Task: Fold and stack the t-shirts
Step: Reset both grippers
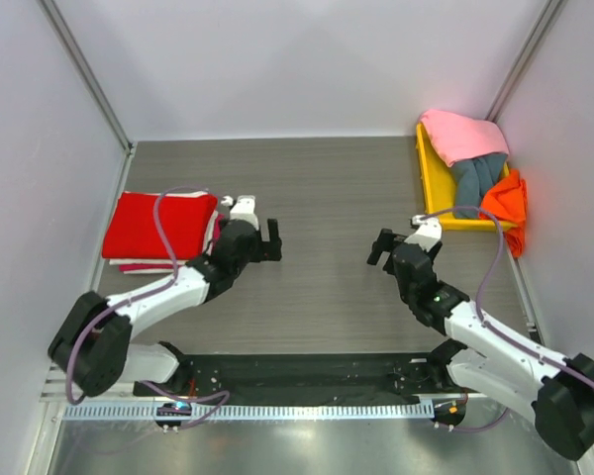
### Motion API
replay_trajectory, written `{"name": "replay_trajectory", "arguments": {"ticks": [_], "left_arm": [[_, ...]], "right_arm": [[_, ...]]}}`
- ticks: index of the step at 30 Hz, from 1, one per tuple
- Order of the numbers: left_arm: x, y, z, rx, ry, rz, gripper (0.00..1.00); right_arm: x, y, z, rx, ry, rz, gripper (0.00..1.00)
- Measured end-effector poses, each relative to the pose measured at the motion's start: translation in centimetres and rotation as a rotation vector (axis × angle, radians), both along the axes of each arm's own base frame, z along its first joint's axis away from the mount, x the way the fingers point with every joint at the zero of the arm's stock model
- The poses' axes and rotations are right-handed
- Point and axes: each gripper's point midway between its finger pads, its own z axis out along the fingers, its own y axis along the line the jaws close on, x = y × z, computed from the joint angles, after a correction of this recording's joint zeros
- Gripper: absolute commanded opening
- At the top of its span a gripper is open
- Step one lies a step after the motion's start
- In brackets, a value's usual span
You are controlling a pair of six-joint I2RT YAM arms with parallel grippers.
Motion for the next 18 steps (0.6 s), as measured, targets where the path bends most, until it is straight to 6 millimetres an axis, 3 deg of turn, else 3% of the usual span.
{"name": "replay_trajectory", "arguments": {"ticks": [4,7,12,18], "left_arm": [[-0.7,2.8,0.4,-0.037,-0.096,0.112,1.0],[-1.0,3.6,0.9,-0.082,-0.17,0.142,1.0],[-1.8,3.3,1.6,-0.166,-0.255,0.096,1.0],[-1.2,2.0,3.8,-0.192,-0.29,0.049,1.0]], "right_arm": [[-0.8,-2.7,0.5,-0.009,-0.066,-0.108,1.0],[-1.4,-3.5,0.4,0.001,-0.091,-0.13,1.0],[-1.9,-3.8,0.8,0.029,-0.129,-0.131,1.0],[-1.9,-3.9,1.0,0.037,-0.139,-0.134,1.0]]}}
